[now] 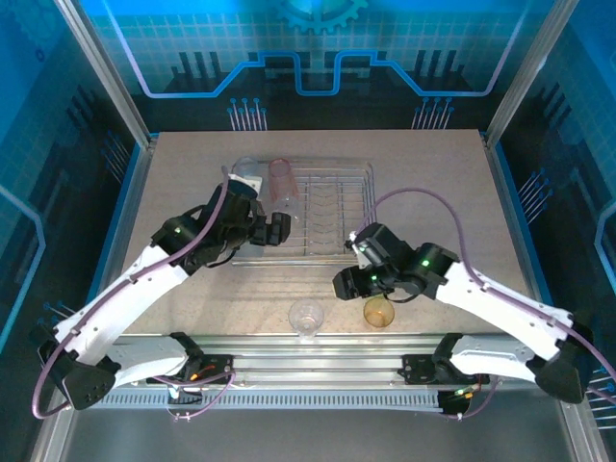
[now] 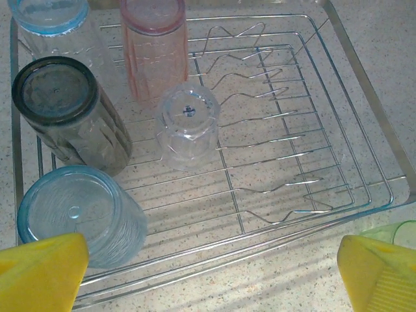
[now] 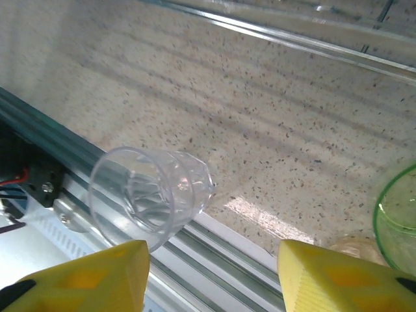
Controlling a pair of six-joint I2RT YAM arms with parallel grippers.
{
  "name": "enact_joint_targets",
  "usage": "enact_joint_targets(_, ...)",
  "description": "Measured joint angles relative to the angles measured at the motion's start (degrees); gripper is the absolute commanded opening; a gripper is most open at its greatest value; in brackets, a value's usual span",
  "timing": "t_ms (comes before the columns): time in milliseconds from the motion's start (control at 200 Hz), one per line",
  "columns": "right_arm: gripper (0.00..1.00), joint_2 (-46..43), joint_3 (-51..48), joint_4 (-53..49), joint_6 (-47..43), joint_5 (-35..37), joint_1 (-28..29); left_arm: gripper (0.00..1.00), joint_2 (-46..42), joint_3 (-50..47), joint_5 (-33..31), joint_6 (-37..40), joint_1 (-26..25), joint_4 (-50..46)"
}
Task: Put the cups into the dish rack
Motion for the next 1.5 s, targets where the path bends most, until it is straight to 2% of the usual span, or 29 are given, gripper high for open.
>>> enact_joint_targets(550, 0.59, 19.76, 9.55, -0.50, -5.55, 4.42, 9.29, 0.99, -1.90, -4.28, 0.39, -0.35, 0.00, 1.09)
enact_joint_targets(996, 0.57, 32.20, 17.46, -5.81, -10.21, 9.57, 12.33, 0.99, -3.15, -6.34, -0.37, -0.11, 0.04, 0.55)
enact_joint_targets(1331, 0.43, 35.67, 18.23, -6.47, -12.22, 9.97, 12.70, 1.00, -6.80, -9.09, -2.38, -0.85, 2.43, 0.63)
enact_joint_targets(1391, 0.37, 35.71, 18.34, -6.58, -12.46, 9.99, 12.70, 0.99, -7.85, -10.05, -2.73, -1.70, 3.65, 0.63)
enact_joint_targets(1501, 0.21, 35.78, 18.78, -7.06, -12.63, 10.05, 12.70, 0.99, -9.70, -11.52, -3.04, -3.23, 6.03, 0.61)
